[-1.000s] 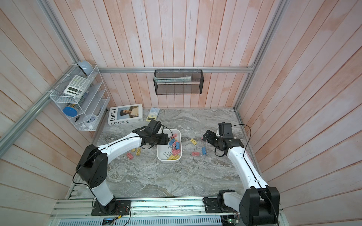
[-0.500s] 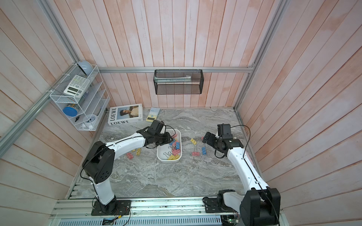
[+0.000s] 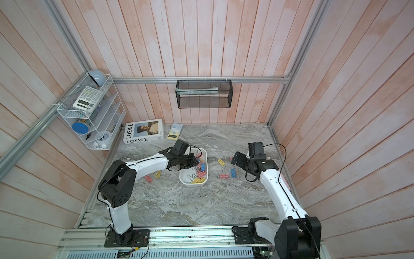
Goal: Take out the binder clips from the storage box
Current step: Pick up the binder clip from the storage box.
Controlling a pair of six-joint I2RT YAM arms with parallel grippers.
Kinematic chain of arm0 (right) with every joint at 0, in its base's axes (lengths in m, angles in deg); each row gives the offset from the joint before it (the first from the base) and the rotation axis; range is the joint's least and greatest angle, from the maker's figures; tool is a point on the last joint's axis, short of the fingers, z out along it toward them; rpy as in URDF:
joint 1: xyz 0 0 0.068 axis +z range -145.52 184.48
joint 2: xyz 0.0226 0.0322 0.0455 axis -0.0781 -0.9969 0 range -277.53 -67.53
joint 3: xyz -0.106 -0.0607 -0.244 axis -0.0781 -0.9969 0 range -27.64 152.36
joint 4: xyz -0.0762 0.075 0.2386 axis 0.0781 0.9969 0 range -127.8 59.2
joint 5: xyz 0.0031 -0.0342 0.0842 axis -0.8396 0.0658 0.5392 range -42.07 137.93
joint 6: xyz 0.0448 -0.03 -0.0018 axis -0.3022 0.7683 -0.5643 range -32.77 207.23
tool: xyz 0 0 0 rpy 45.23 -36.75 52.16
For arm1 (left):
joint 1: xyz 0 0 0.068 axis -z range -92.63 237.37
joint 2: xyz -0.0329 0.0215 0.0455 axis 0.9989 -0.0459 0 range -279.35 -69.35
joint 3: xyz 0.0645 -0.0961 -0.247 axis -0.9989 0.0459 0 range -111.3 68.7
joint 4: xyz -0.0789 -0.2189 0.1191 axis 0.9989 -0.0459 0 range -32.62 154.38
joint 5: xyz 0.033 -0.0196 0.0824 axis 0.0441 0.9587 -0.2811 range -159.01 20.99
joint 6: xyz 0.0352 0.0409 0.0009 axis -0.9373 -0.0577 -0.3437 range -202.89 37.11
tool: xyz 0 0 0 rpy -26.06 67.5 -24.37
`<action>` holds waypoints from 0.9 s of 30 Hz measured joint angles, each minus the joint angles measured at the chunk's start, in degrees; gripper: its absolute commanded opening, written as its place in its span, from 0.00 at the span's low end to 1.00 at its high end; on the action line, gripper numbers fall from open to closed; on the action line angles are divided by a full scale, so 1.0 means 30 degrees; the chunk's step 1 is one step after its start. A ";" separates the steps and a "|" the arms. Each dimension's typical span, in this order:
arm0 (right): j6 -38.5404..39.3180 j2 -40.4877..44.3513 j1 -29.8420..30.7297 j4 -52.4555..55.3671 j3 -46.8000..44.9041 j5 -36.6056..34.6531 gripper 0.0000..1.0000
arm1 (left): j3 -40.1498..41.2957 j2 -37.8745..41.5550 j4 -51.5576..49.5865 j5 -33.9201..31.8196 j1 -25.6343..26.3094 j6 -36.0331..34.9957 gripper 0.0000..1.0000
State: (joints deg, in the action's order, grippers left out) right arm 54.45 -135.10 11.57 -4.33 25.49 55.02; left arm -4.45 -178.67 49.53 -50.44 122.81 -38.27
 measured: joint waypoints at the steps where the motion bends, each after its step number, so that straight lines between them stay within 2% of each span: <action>1: 0.0000 0.0000 0.0015 0.0000 0.0000 -0.0007 0.98 | 0.0109 0.0000 0.0124 0.0109 0.0000 0.0073 0.06; 3: 0.0000 0.0029 0.0058 0.0000 0.0000 -0.0007 0.98 | 0.0262 -0.0015 0.0342 0.0262 -0.0007 0.0211 0.00; 12: -0.0007 0.0131 0.0495 0.0000 0.0007 -0.0087 0.98 | 0.0947 0.0663 0.0838 0.0291 -0.0007 0.0590 0.00; 18: -0.0044 -0.0029 0.1494 -0.0015 0.0379 -0.0328 0.98 | 0.2419 0.3745 0.0794 0.0146 -0.0466 0.0976 0.00; 27: -0.0058 -0.2135 0.3767 -0.0299 0.1807 -0.0707 0.98 | 0.4823 0.8998 0.0882 -0.0656 -0.2783 0.1311 0.00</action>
State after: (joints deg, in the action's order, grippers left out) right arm 54.28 -141.51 22.87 -5.22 30.91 52.90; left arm 10.02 -151.68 52.17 -52.41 114.46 -34.34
